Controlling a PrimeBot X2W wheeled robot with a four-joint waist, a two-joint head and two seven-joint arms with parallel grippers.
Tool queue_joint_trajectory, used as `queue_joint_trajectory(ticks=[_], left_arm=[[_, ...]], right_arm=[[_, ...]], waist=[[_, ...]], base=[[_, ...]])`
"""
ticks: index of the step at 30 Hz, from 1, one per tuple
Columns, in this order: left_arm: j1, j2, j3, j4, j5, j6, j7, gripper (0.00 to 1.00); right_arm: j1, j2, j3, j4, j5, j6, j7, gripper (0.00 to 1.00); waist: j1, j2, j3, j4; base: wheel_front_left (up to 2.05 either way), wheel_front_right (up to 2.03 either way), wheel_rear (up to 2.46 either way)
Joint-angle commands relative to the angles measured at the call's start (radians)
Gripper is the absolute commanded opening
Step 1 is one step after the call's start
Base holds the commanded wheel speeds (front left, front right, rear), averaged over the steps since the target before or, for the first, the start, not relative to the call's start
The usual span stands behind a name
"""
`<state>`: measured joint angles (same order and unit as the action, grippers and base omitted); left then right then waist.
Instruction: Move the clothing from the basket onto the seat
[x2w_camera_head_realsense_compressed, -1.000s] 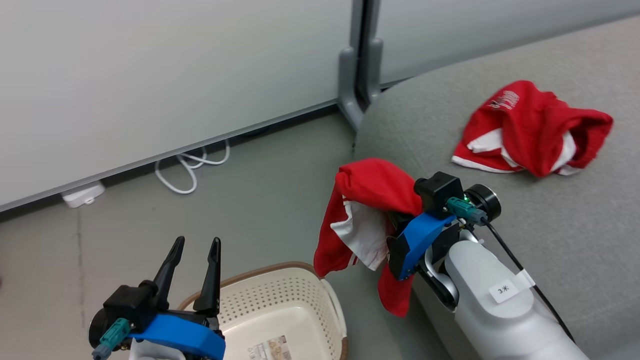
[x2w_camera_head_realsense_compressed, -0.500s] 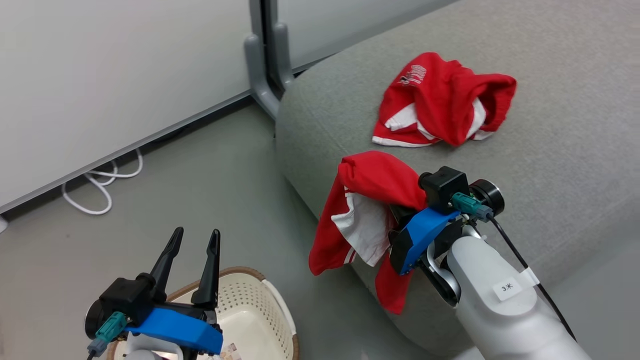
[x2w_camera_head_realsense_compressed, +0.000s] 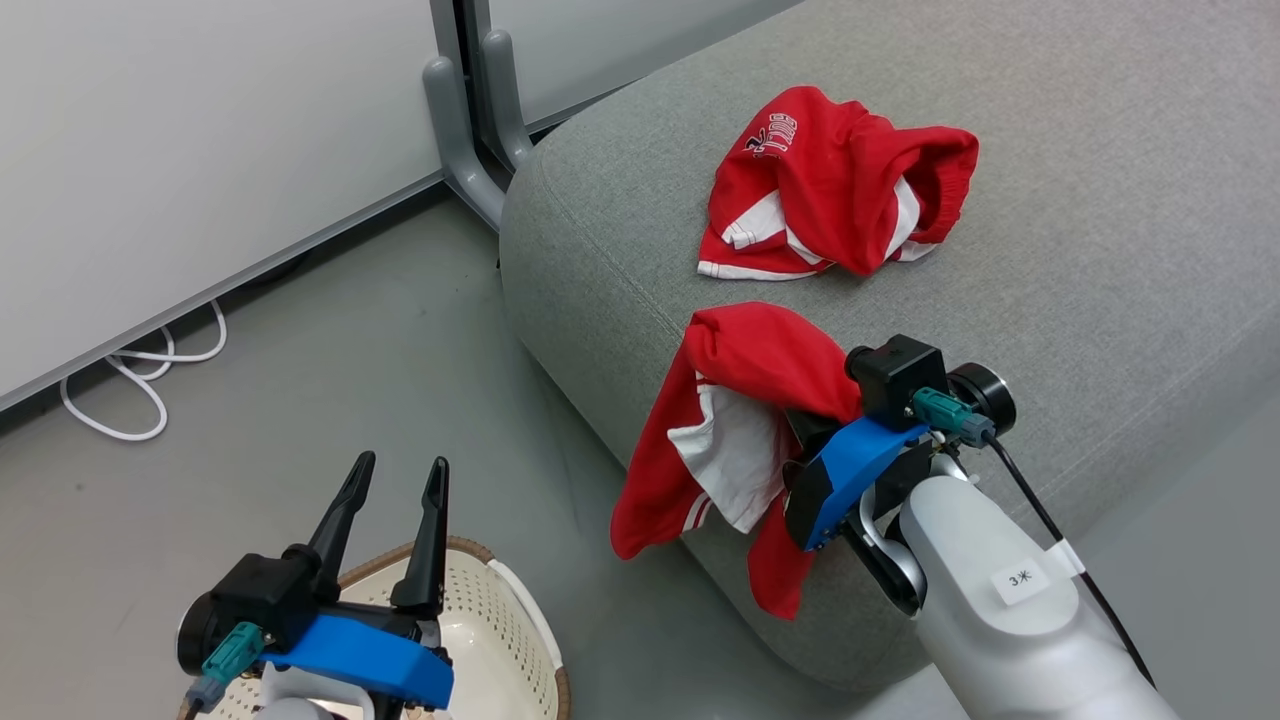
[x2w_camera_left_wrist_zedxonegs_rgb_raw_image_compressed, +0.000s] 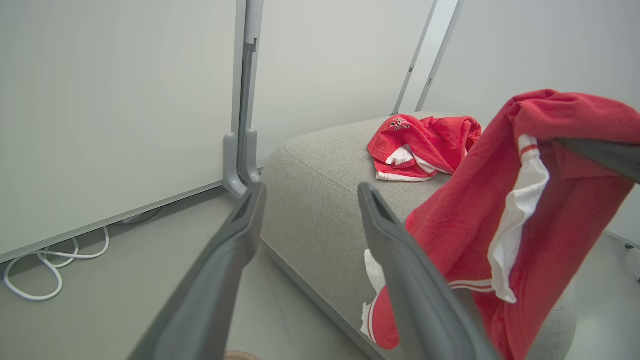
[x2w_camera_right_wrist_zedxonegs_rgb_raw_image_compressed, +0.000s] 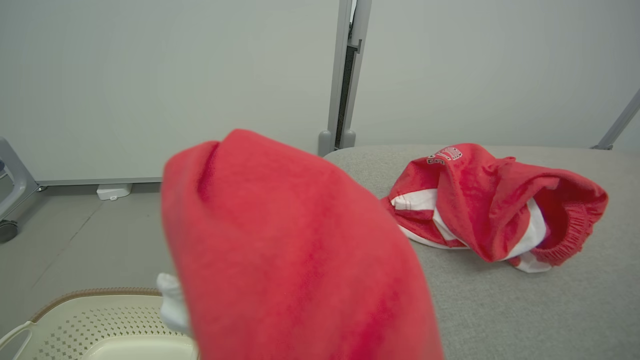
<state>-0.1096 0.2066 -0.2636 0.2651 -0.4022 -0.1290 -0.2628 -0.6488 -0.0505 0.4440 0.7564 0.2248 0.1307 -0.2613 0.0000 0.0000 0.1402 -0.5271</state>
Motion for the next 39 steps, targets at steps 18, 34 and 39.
queue_joint_trajectory(ticks=[18,34,39], left_arm=[[-0.112,0.045,-0.032,-0.06,0.037,-0.002,-0.003,1.0],[-0.337,0.137,-0.116,-0.178,0.076,-0.002,-0.003,1.0],[-0.359,0.147,-0.119,-0.203,0.088,-0.002,-0.003,1.0]], right_arm=[[-0.424,-0.082,-0.229,0.167,0.0,0.0,0.065,0.0],[-0.754,-0.363,-0.648,0.137,-0.108,0.0,0.09,0.0],[-0.684,-0.354,-0.73,0.162,-0.145,0.0,0.057,0.0]], waist=[[0.0,0.0,0.207,0.104],[0.0,0.0,0.588,0.264],[0.0,0.0,0.645,0.287]], base=[[0.0,0.0,0.0],[0.0,0.0,0.0],[0.0,0.0,0.0]])
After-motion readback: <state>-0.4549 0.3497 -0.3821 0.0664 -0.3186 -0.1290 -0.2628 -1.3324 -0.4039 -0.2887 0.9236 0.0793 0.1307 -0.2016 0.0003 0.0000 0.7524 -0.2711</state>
